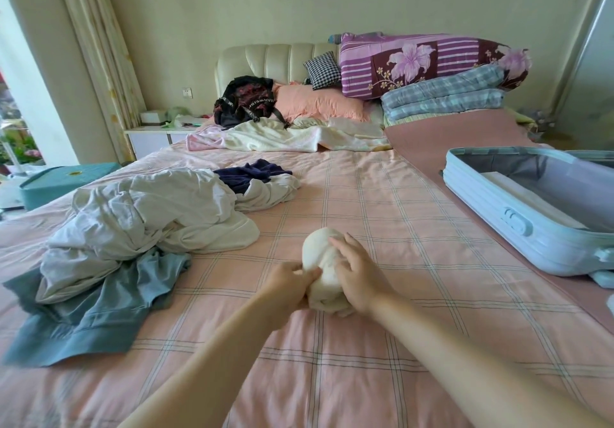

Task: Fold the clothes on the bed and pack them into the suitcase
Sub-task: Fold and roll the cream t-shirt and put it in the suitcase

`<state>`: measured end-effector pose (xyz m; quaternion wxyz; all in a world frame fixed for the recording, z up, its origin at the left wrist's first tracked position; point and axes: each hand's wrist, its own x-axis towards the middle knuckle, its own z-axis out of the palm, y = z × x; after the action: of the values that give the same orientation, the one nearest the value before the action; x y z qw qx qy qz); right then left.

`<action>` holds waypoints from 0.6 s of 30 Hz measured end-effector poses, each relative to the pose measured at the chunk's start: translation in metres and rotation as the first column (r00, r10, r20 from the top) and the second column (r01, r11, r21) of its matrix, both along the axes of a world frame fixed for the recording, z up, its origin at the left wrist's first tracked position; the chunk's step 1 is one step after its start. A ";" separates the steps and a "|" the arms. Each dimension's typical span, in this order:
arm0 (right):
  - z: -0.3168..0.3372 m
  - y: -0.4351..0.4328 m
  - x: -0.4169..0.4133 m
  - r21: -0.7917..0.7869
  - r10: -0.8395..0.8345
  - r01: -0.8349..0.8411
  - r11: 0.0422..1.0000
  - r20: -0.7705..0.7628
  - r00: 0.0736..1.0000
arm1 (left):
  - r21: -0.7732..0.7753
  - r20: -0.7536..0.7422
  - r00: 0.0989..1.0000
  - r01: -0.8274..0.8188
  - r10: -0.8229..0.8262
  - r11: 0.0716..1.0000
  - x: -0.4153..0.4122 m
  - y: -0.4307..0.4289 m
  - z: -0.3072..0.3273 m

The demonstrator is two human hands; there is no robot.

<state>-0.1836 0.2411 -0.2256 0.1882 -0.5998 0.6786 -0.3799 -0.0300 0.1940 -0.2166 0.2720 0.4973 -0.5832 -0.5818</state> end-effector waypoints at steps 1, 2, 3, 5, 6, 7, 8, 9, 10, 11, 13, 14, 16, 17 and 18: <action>-0.002 0.002 -0.003 0.004 0.008 -0.008 1.000 -0.072 0.997 | -0.045 0.055 0.998 0.007 -0.004 0.999 -0.005 0.004 -0.004; -0.004 0.004 -0.006 0.014 0.025 -0.023 1.000 -0.147 0.989 | -0.121 0.129 0.992 0.019 -0.003 0.993 -0.010 0.005 -0.007; -0.007 0.005 -0.009 0.026 0.039 -0.035 0.999 -0.201 0.979 | -0.216 0.219 0.976 0.041 0.007 0.975 -0.013 0.005 -0.006; -0.010 0.008 -0.015 0.051 0.058 -0.047 0.998 -0.257 0.965 | -0.408 0.419 0.904 0.104 0.085 0.907 -0.013 0.000 0.003; -0.010 0.009 -0.017 0.062 0.065 -0.050 0.997 -0.269 0.961 | -0.509 0.509 0.849 0.163 0.143 0.845 -0.013 -0.002 0.010; -0.009 0.011 -0.018 0.073 0.073 -0.055 0.996 -0.277 0.958 | -0.596 0.567 0.801 0.238 0.192 0.767 -0.013 -0.004 0.015; -0.008 0.012 -0.019 0.084 0.087 -0.066 0.994 -0.284 0.955 | -0.670 0.585 0.781 0.311 0.221 0.675 -0.013 -0.008 0.018; -0.008 0.012 -0.019 0.097 0.104 -0.079 0.992 -0.294 0.950 | -0.726 0.581 0.780 0.370 0.230 0.580 -0.014 -0.012 0.020; -0.007 0.013 -0.020 0.111 0.119 -0.089 0.990 -0.304 0.945 | -0.765 0.577 0.785 0.422 0.226 0.486 -0.017 -0.016 0.018; -0.006 0.013 -0.022 0.115 0.126 -0.094 0.989 -0.310 0.943 | -0.781 0.581 0.787 0.468 0.206 0.414 -0.020 -0.019 0.015; -0.007 0.014 -0.028 0.103 0.111 -0.083 0.991 -0.297 0.948 | -0.729 0.644 0.754 0.553 0.131 0.403 -0.027 -0.025 0.000; -0.008 0.015 -0.032 0.105 0.100 -0.071 0.992 -0.301 0.948 | -0.701 0.651 0.756 0.565 0.067 0.435 -0.031 -0.026 -0.009; -0.010 0.017 -0.040 0.118 0.084 -0.043 0.992 -0.365 0.927 | -0.680 0.586 0.809 0.522 -0.046 0.514 -0.038 -0.025 -0.024; -0.011 0.018 -0.041 0.109 0.071 -0.031 0.994 -0.394 0.916 | -0.680 0.556 0.828 0.500 -0.068 0.536 -0.043 -0.025 -0.031; -0.010 0.020 -0.042 0.086 0.056 -0.023 0.996 -0.406 0.912 | -0.688 0.539 0.839 0.488 -0.071 0.537 -0.047 -0.023 -0.032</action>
<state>-0.2251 0.2610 -0.2359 0.0739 -0.6715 0.7052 -0.2152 -0.0774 0.1705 -0.2486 0.2242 0.3355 -0.9011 -0.1588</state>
